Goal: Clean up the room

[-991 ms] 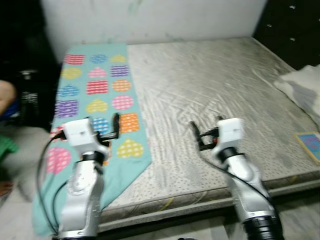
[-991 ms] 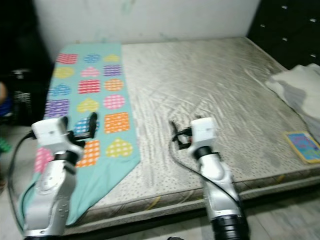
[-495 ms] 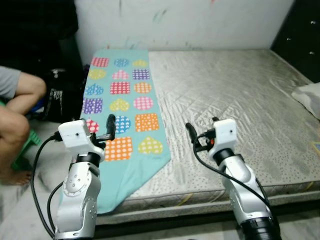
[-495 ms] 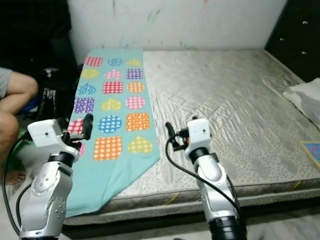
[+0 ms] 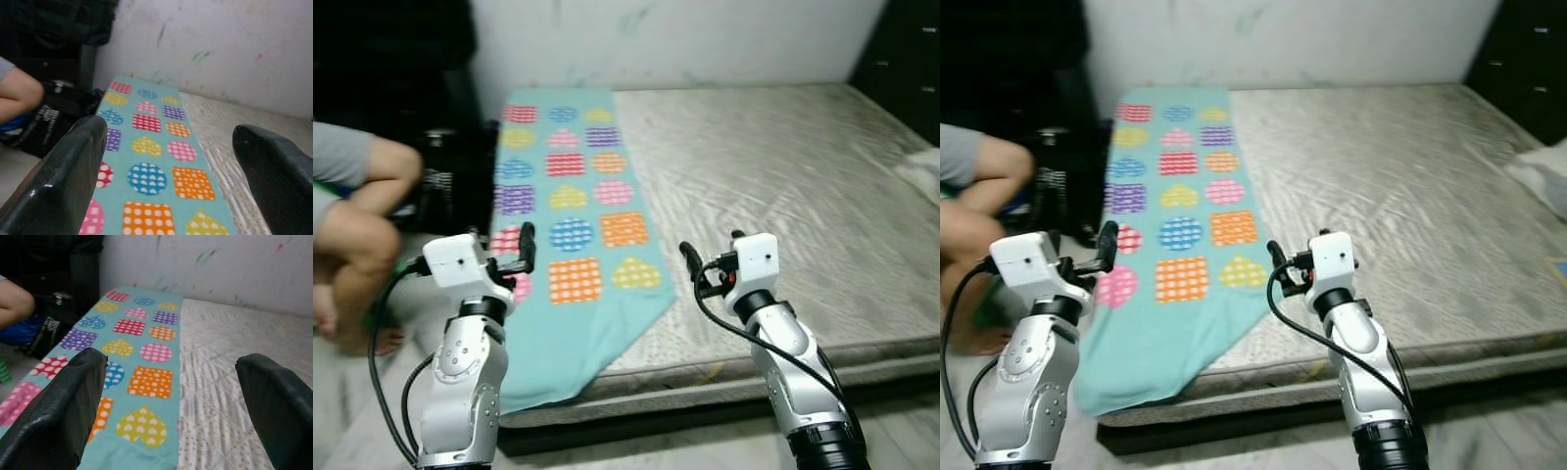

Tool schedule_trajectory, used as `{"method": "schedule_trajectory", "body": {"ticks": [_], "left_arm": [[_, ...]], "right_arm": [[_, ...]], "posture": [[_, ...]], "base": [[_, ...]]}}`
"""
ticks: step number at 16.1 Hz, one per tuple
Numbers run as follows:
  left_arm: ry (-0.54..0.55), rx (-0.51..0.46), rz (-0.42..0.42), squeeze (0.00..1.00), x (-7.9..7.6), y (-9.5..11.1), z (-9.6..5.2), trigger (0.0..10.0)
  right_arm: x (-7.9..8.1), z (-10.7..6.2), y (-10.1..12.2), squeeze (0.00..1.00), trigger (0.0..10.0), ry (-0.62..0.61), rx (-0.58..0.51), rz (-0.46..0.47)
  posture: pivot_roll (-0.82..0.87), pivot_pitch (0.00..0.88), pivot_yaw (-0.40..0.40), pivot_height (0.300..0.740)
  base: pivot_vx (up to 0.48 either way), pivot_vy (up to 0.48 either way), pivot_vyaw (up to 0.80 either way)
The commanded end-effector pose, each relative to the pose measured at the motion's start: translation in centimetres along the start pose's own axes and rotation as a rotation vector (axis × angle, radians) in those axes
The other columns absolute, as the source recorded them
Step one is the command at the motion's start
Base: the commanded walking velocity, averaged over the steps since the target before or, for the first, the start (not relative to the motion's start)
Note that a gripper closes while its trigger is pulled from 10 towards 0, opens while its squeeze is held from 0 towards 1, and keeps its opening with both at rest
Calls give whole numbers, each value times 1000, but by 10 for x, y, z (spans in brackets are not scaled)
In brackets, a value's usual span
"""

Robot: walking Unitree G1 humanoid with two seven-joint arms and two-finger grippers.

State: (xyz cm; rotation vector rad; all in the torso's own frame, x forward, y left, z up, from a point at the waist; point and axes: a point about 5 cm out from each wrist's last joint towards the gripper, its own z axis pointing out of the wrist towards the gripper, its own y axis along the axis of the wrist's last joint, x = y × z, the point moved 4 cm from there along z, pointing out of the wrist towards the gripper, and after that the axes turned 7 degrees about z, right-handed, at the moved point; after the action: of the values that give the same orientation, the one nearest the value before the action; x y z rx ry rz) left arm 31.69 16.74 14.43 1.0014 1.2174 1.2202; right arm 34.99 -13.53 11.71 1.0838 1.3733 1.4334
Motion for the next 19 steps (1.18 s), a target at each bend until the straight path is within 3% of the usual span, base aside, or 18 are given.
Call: {"method": "schedule_trajectory", "body": {"ticks": [1, 10, 19], "left_arm": [[-26, -13, 0, 0, -6, 5, 1, 10000], [-50, -25, -2, 0, -6, 9, -1, 10000], [-45, 1, 1, 0, -7, 4, -2, 10000]], "right_arm": [[-4, 1, 0, 0, 10000, -5, 10, -13], [-3, -2, -3, 0, 10000, -4, 25, -12], [-6, -1, -3, 0, 10000, -14, 28, -18]], "posture": [[-155, 79, 10, 740], [-150, 87, 17, 740], [-150, 96, 15, 740]], "base": [[0, 0, 0], [0, 0, 0], [0, 0, -542]]}}
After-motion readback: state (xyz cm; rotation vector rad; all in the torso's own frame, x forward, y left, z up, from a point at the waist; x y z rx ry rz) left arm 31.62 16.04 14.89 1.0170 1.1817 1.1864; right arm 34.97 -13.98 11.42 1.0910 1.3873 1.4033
